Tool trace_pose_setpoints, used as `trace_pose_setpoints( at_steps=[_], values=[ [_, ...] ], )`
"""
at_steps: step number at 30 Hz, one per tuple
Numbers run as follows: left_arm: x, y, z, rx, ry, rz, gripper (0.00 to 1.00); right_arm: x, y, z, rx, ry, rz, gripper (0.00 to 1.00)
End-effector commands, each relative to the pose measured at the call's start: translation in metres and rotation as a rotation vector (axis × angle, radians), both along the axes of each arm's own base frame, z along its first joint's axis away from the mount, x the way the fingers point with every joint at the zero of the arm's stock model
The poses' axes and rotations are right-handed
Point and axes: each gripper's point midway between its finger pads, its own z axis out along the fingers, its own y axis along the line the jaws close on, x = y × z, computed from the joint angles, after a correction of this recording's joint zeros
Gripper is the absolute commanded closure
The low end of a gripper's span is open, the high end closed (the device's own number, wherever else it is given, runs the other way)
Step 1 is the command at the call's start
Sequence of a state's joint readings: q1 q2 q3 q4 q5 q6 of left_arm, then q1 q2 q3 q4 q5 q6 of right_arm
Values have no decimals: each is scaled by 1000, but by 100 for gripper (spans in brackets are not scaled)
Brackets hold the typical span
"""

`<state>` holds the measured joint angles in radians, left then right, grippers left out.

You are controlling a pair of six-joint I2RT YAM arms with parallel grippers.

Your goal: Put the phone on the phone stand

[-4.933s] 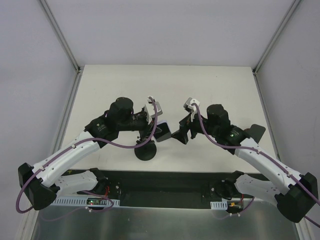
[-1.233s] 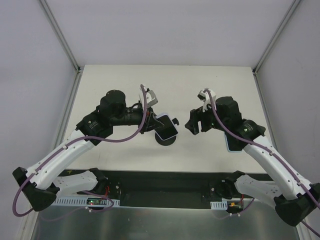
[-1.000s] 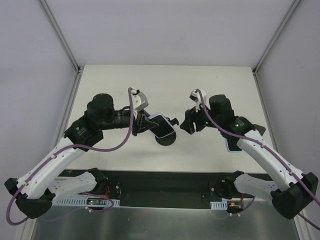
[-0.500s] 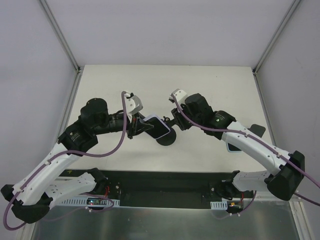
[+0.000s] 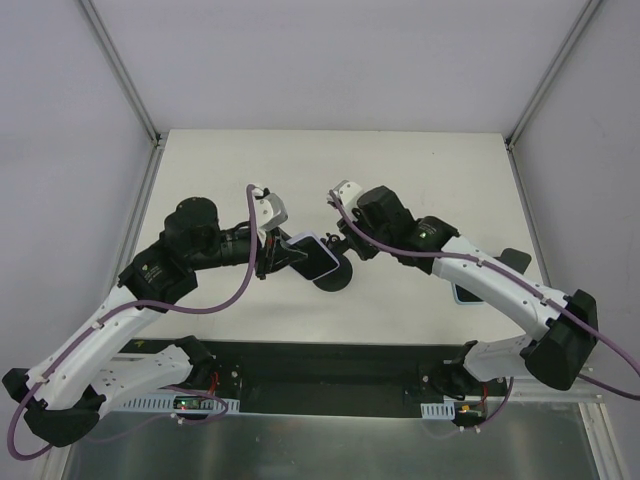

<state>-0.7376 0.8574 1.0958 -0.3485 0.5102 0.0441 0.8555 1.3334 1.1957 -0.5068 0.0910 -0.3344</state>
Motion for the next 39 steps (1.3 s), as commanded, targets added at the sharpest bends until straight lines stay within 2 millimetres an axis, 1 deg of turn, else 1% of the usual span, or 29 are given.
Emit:
trace_pose_setpoints(
  at_steps=[1,3,5,6,8,11,13,14,15,16,17,18,19,20,21,22,23,24,25,26,27,29,30,32,33,35,39],
  values=[
    [6,0,25,-67,-97,8,100,6,9,15,11,-28,17,78],
    [5,0,24,-68,-97,5,100,7,11,17,15,-30,20,80],
    [3,0,24,-68,-97,1,100,8,13,17,15,-29,25,84],
    [4,0,24,-68,-99,-1,100,9,13,17,15,-32,25,88],
    [3,-1,22,-65,-92,-8,100,9,14,16,11,-27,29,90],
    [2,-3,22,-67,-88,-25,100,8,13,13,6,-22,32,100],
    [2,-8,20,-64,-74,-45,100,7,13,12,13,-26,33,100],
    [-4,-14,24,-85,-78,-103,100,7,12,12,18,-30,32,100],
    [-6,-21,22,-87,-70,-149,100,7,14,16,41,-47,42,99],
    [-13,-27,22,-99,-69,-214,100,2,15,11,43,-35,73,100],
    [-17,-33,31,-137,-108,-276,100,2,15,12,53,-29,85,100],
    [-30,-41,28,-148,-97,-397,100,-1,18,12,71,-12,111,100],
    [-34,-45,32,-161,-115,-456,100,-8,24,11,107,24,170,100],
    [-35,-50,37,-181,-148,-499,100,-5,22,10,130,40,177,100],
    [-33,-58,28,-168,-133,-540,100,-3,25,12,160,39,193,100],
    [-31,-63,33,-180,-166,-563,100,-7,30,14,184,58,231,100],
    [-26,-68,33,-184,-191,-572,100,-4,28,12,185,61,237,100],
    [-17,-77,23,-171,-186,-576,100,-4,28,13,192,70,246,100],
    [-14,-81,21,-169,-192,-589,100,-8,32,15,220,91,280,100],
    [-11,-85,17,-163,-195,-605,100,-5,30,16,227,95,280,100],
    [-2,-92,5,-146,-192,-612,100,-4,30,16,232,98,285,100],
    [7,-99,2,-138,-208,-612,100,-4,30,17,243,106,295,100],
    [15,-104,-7,-123,-222,-607,100,-4,30,18,247,107,299,100],
    [28,-106,-11,-110,-233,-585,100,-5,29,17,258,119,306,100],
    [36,-110,-18,-100,-227,-578,100,-6,29,17,263,125,306,100],
    [45,-112,-19,-91,-238,-563,100,-5,29,15,267,135,302,100],
    [65,-110,-31,-54,-269,-510,100,-3,26,14,278,145,284,100]
  ],
)
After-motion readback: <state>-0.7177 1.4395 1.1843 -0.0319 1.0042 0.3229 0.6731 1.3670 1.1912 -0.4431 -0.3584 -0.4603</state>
